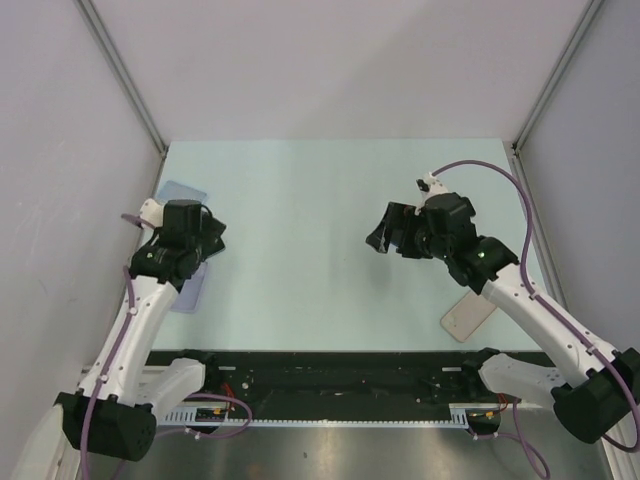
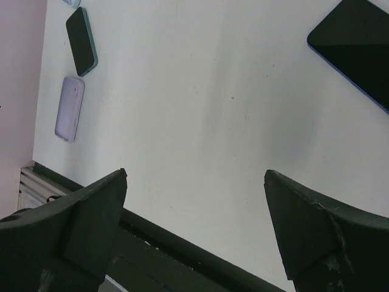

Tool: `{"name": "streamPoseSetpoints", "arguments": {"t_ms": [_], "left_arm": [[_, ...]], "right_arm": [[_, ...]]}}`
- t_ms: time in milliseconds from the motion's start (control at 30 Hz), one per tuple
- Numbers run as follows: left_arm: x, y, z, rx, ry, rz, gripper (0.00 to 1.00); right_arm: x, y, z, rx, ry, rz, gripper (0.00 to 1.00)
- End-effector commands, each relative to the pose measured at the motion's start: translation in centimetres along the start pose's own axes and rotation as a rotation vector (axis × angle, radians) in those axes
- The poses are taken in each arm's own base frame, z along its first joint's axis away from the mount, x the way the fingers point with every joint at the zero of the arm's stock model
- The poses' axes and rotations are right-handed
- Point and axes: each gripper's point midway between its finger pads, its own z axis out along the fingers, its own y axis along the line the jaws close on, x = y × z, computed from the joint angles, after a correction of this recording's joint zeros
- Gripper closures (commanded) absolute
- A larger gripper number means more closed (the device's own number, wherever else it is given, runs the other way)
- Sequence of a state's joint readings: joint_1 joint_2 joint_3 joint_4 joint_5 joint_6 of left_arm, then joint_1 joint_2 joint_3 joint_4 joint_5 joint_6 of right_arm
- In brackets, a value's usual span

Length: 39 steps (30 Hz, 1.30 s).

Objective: Put the phone into the phone case

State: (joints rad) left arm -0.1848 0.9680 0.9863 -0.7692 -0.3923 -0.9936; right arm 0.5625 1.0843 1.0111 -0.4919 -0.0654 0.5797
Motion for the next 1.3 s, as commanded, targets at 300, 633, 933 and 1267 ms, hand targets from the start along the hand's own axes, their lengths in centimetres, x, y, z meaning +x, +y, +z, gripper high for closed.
{"name": "streamPoseSetpoints", "arguments": {"t_ms": [300,633,933,1267], "left_arm": [[-1.7,9.5,7.0,-0.414,-0.1,-0.323,0.26],[3.0,11.5,12.0,-0.515,0.191,0.036,0.32],[2.8,9.6,13.4,-0.323,0.192,0.181,0.28],[5.3,7.7,14.1,-0.126,0.315,0.285,0.25]], "right_arm": [[-1.7,1.8,-2.3,-0.084,-0.1,-0.086,0.0],[-2.8,4.5,-3.8,-0.227,-0.129,-0.032,0.0],[-2.9,3.4,-4.2,-0.192,-0.13,-0.027,0.0],[-3.0,2.6,-4.8,-0.161,-0.141,-0.014,0.0]]}}
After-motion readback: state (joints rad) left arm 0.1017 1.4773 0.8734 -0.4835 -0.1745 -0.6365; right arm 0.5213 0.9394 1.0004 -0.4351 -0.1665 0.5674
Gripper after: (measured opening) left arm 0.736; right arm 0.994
